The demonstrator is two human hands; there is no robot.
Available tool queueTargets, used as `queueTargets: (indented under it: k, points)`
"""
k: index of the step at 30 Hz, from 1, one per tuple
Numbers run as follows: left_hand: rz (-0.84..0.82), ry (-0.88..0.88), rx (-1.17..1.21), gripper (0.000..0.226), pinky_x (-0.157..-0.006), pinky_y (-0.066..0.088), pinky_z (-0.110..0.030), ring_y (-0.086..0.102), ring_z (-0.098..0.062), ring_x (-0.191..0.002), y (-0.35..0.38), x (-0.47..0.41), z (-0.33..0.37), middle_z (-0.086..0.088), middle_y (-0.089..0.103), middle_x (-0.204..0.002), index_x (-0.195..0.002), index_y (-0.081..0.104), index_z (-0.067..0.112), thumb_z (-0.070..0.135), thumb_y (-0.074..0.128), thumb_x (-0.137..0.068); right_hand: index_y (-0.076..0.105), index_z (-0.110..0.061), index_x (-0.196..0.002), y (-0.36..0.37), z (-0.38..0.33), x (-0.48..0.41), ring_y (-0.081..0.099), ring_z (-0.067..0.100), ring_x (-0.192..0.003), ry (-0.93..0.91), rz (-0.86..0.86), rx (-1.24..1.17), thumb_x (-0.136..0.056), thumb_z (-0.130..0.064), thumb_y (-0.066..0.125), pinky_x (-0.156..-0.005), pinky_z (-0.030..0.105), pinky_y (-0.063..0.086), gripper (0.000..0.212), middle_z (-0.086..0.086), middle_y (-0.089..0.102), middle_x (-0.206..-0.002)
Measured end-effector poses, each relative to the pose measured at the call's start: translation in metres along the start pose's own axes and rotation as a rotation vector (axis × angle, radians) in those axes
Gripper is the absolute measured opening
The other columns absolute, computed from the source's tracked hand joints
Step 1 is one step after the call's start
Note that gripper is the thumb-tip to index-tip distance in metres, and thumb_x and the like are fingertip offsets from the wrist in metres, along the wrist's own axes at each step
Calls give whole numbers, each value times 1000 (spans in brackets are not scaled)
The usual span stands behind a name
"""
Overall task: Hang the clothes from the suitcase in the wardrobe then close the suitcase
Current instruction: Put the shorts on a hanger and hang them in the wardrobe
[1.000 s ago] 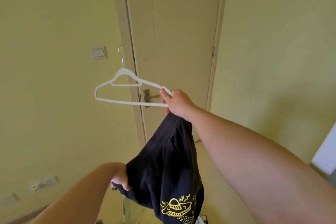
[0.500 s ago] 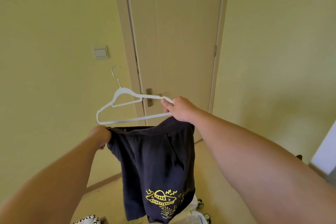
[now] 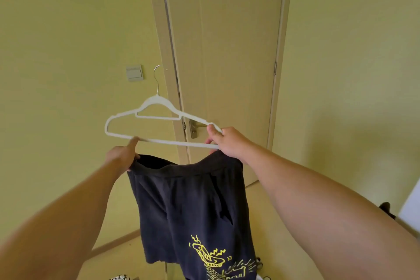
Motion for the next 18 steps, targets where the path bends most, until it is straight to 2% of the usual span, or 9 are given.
queueTargets:
  k: [1,3,6,8,10,13,15,17,18]
  points:
    - [8,20,12,81,-71,46,-38,67,-30,-80,1,4,5,-8,73,-84,-78,76,9,77,34,-90,76,-26,-95,2,-1,1,65,18,-83,-4,-23,14,-97,-71,29,-72,32,46,65,0,74,-93]
    - [47,61,76,86,-71,45,-38,65,-29,-82,6,7,17,-6,71,-84,-80,72,6,81,31,-89,77,-28,-100,4,-3,4,59,14,-74,-3,-71,46,-96,-72,29,-69,31,43,66,1,74,-94]
    - [132,94,117,53,-69,47,-38,57,-31,-74,5,10,33,-11,64,-81,-81,66,3,49,44,-95,79,-28,-93,8,-1,9,53,15,-67,15,-134,140,-93,-76,34,-67,31,46,65,6,73,-95]
    - [178,122,101,36,-62,40,-36,49,-30,-67,0,14,42,-12,54,-74,-74,57,5,32,43,-94,77,-23,-81,13,0,11,54,15,-63,6,-168,260,-92,-74,45,-66,30,47,61,0,68,-75]
    - [202,199,37,31,-58,35,-35,45,-29,-64,-2,19,53,-12,48,-67,-69,48,9,26,43,-94,79,-23,-82,17,2,8,66,16,-73,-25,-147,303,-91,-69,54,-79,34,55,54,-4,71,-71]
    - [174,317,-25,33,-53,34,-34,45,-28,-59,11,33,71,-10,48,-64,-69,45,11,26,44,-99,78,-23,-96,22,-3,1,70,14,-89,-65,-101,240,-91,-47,68,-94,37,55,27,-8,76,-87]
    - [148,351,-10,33,-52,36,-32,45,-26,-57,19,41,79,-9,51,-65,-72,47,11,28,43,-100,74,-21,-88,26,-4,2,68,15,-82,-45,-93,241,-87,-45,73,-83,34,56,23,-8,72,-83]
    - [133,396,-7,33,-51,36,-30,45,-24,-56,23,47,87,-9,52,-67,-73,48,10,28,44,-101,64,-21,-75,25,-4,8,60,14,-68,-1,-71,185,-88,-47,70,-66,30,48,30,-7,61,-72]
    - [126,424,-30,35,-50,35,-29,45,-24,-56,24,50,89,-9,52,-67,-73,48,10,29,44,-102,63,-20,-78,24,-5,11,57,15,-67,25,-35,99,-90,-52,65,-65,29,45,34,-6,58,-72]
Point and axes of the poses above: each hand's wrist, its own x-axis away from the middle knuckle, its own y-axis out of the palm, z = x × y, the point moved 5 cm from there along -x, towards the middle knuckle
